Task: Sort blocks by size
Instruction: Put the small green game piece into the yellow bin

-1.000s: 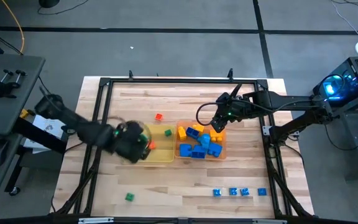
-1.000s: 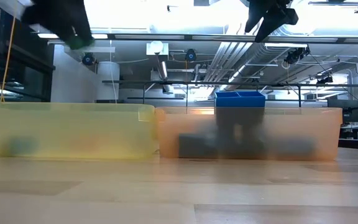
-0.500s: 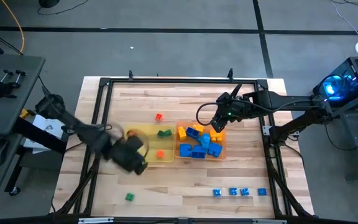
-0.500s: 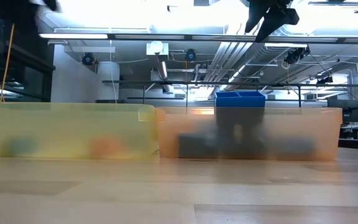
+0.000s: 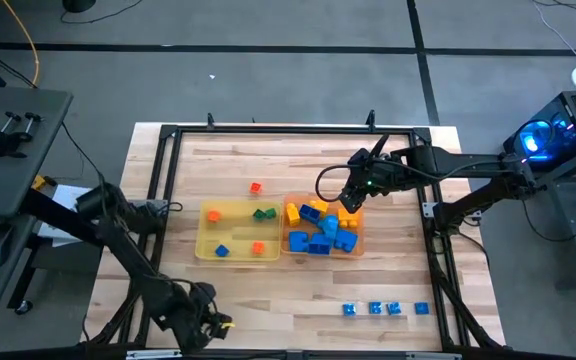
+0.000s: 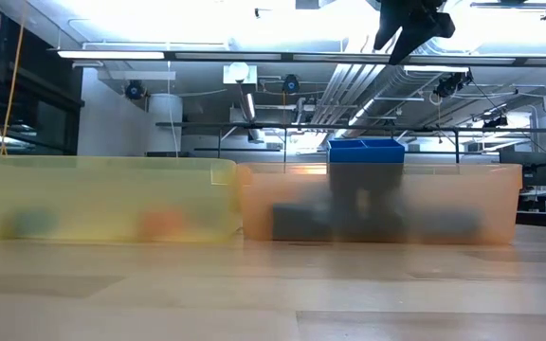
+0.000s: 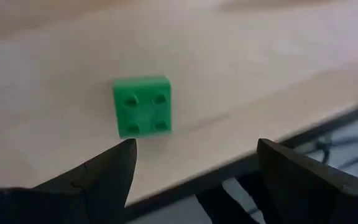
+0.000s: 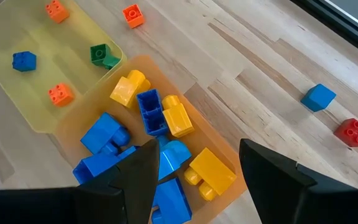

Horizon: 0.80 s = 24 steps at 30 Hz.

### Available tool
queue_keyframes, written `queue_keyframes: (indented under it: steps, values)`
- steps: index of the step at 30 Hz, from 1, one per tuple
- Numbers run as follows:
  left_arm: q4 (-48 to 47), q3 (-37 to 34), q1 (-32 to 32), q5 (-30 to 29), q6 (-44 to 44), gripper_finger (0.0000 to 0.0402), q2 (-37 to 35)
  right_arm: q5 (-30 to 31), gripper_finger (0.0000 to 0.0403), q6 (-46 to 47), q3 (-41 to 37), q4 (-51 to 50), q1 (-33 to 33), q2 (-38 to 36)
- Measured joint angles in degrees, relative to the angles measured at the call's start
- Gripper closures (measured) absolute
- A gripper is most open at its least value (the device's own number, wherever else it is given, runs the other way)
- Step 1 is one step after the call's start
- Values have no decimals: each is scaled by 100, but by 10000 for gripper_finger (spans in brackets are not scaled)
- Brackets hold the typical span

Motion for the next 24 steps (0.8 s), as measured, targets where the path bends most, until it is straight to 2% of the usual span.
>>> queue_keyframes:
  steps: [6, 15, 20, 24]
  values:
    - [-443, -2, 106, 258, -84, 85, 196, -4, 185, 0, 1, 0, 0, 0]
    - [-894, 4, 109, 320, -70, 87, 190, -7, 185, -105, 1, 0, 0, 0]
    - [-738, 4, 109, 444, 23, 87, 325, -7, 185, -153, 0, 0, 0, 0]
    - [-381, 6, 180, 812, 386, 87, 594, -7, 185, -152, 1, 0, 0, 0]
